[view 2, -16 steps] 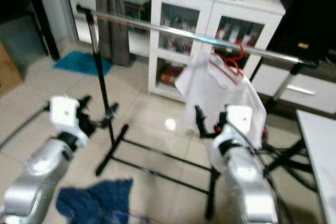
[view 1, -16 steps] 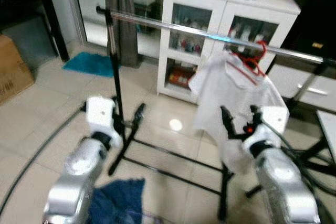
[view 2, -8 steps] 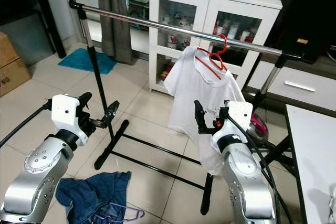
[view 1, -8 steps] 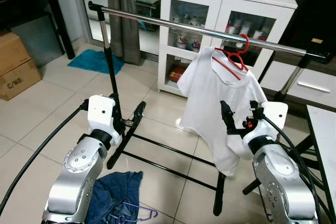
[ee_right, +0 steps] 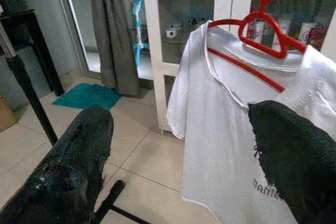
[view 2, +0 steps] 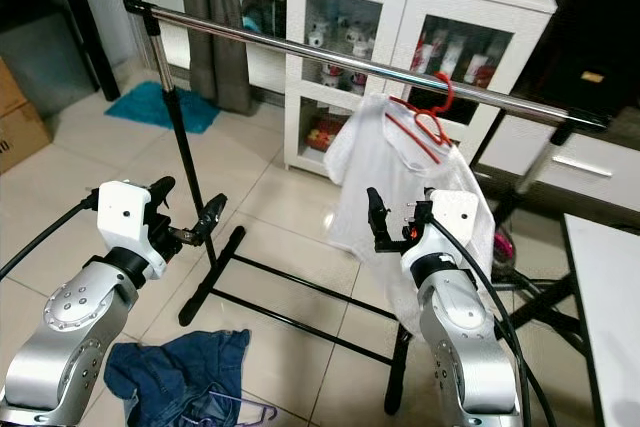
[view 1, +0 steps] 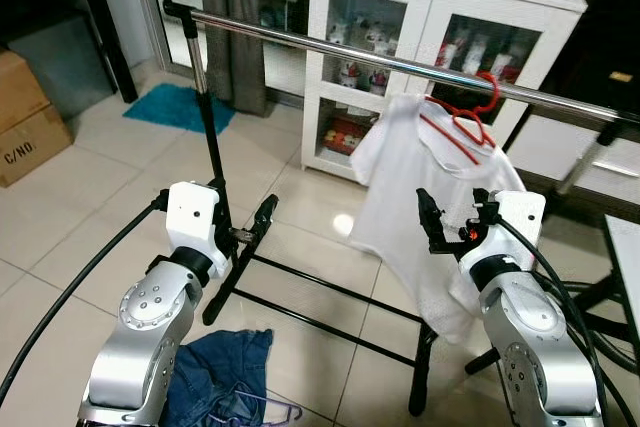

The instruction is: Hang hanger

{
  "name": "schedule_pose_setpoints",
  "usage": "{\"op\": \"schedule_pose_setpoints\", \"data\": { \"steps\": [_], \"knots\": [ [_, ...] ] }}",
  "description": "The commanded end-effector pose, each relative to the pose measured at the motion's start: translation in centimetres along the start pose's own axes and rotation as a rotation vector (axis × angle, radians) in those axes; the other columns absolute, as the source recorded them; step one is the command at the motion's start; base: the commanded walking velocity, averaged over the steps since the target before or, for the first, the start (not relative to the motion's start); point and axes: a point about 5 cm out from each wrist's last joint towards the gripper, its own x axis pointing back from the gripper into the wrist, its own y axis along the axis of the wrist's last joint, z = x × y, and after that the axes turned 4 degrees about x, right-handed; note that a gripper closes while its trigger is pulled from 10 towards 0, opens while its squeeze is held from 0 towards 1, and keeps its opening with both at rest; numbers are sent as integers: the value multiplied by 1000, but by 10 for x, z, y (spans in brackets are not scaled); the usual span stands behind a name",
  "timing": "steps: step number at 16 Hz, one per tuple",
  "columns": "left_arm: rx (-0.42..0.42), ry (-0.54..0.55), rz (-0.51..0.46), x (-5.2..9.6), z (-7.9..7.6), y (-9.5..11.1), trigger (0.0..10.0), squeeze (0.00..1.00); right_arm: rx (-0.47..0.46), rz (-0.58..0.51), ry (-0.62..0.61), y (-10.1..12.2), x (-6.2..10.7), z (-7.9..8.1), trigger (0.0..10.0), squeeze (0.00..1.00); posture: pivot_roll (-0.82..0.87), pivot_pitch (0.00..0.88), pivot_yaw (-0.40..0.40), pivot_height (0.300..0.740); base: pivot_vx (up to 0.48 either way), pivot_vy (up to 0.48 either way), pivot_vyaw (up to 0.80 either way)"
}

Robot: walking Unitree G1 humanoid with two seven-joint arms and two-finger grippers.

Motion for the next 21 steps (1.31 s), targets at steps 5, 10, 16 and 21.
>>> {"op": "schedule_pose_setpoints", "data": {
  "steps": [5, 10, 16, 21],
  "knots": [
    [-6, -34, -3, 3, -4, 1, 10000, 729, -70, -165, 61, 26, 5, -4, 10000, 0, 8, 0, -70, 740, 234, 0, -320],
    [-27, -73, 1, 4, -8, 2, 10000, 671, -28, -185, 87, 37, -1, -19, 10000, 0, 16, 0, -83, 740, 0, 0, 0],
    [-40, -36, 5, 3, -6, 3, 10000, 0, -53, -119, 44, 33, -11, -23, 10000, 0, 18, 0, -97, 740, 0, 0, 0],
    [-38, -10, -4, 0, -4, 4, 10000, 0, -62, -57, 58, 19, -6, -9, 10000, 0, 18, 0, -97, 740, 52, 0, 0]
  ]
}}
